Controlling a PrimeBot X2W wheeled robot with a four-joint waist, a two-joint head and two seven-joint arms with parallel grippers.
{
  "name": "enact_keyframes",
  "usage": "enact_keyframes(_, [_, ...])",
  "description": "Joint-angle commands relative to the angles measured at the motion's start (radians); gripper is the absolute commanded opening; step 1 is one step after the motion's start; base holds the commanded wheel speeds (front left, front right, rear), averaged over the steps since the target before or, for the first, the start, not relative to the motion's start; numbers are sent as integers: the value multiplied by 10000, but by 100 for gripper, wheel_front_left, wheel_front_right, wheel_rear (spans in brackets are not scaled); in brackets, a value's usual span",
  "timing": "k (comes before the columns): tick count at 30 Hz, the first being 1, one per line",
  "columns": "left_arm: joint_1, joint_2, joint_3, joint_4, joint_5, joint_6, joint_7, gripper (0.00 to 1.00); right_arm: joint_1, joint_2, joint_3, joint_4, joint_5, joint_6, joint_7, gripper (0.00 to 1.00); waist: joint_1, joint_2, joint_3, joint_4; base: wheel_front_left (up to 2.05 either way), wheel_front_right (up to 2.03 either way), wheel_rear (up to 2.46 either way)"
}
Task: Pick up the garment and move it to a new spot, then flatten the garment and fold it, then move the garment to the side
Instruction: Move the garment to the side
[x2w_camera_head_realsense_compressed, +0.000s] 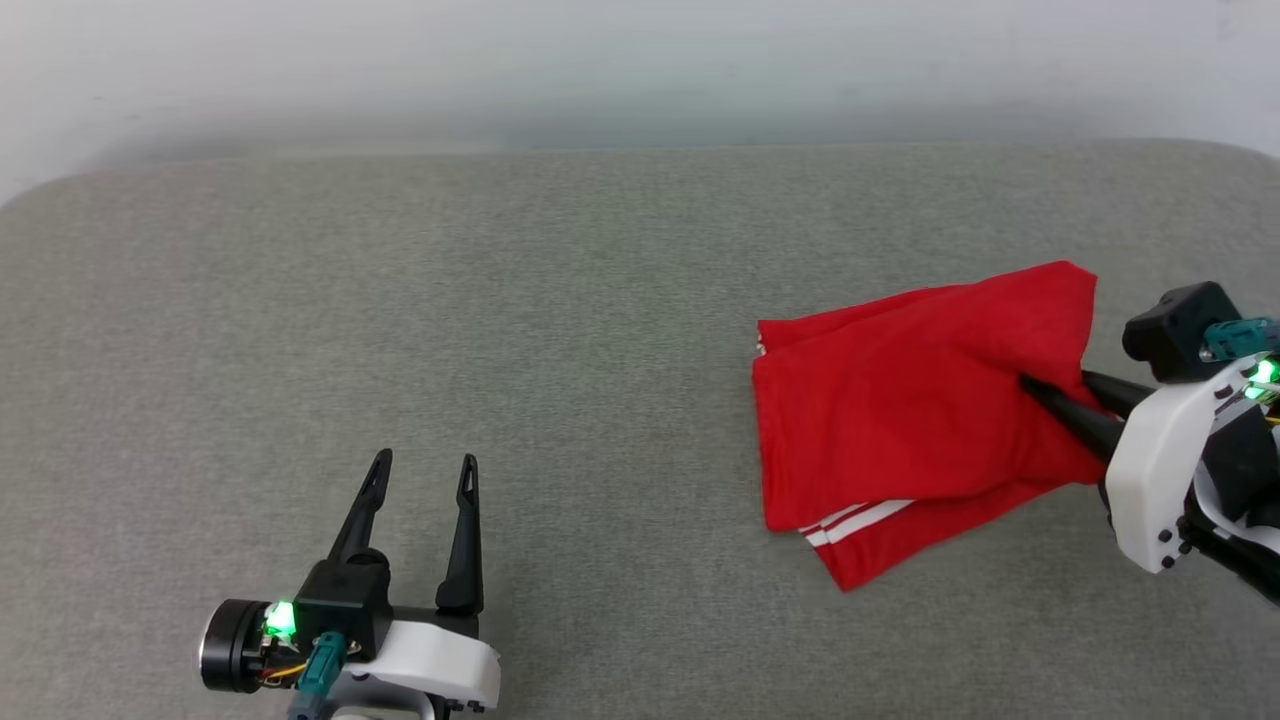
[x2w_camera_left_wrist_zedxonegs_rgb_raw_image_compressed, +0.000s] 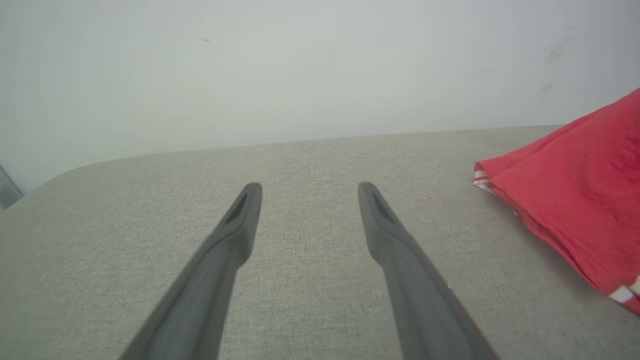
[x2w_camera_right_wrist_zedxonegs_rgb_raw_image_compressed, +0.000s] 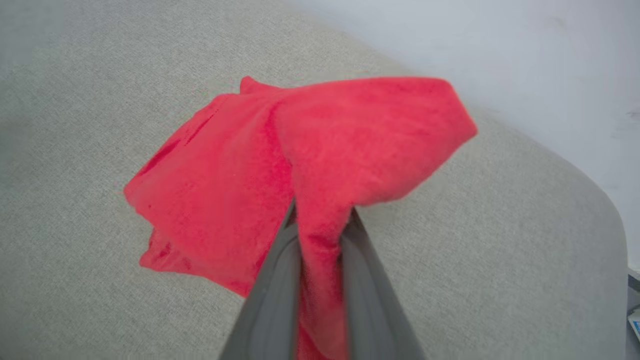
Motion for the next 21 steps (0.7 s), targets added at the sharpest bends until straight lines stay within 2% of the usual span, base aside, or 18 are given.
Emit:
enact_keyframes(1, [-53, 50, 56, -64, 70, -16, -21, 100, -188, -77, -138, -43, 1, -16, -82, 0, 1, 0, 105, -304, 0, 0, 0])
enact_keyframes(10, [-493, 102, 67, -473, 183, -98, -21, 100, -493, -616, -901, 488, -231, -16, 66, 0, 1, 0, 988, -660, 0, 0, 0])
enact_keyframes(21, [-1246, 53, -226, -934, 243, -147, -21, 100, -380, -2044, -2673, 2440, -1459, -18, 59, 0, 1, 0, 2373, -204, 0, 0, 0])
